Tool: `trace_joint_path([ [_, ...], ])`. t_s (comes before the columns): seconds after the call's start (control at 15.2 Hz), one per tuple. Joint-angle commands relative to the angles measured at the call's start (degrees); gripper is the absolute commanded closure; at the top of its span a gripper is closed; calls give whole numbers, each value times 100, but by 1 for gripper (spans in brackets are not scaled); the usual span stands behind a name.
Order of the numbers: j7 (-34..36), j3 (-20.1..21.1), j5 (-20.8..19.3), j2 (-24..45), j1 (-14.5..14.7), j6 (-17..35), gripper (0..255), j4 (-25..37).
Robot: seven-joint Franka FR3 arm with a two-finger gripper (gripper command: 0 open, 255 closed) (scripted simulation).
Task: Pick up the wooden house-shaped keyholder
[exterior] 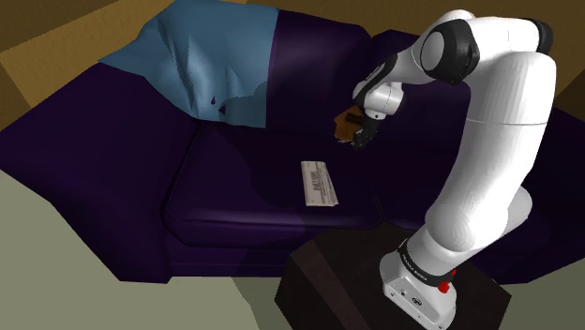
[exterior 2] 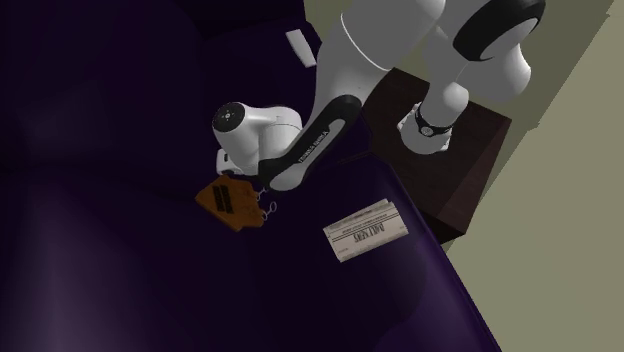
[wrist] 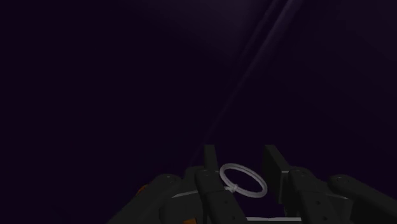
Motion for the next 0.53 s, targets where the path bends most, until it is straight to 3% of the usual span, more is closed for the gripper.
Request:
trace_joint_path([
  [0.0,68,-48,-77,-118,48,-96,255,5],
  [0.46,279,-221,-372,-543,174,-489,255,18],
])
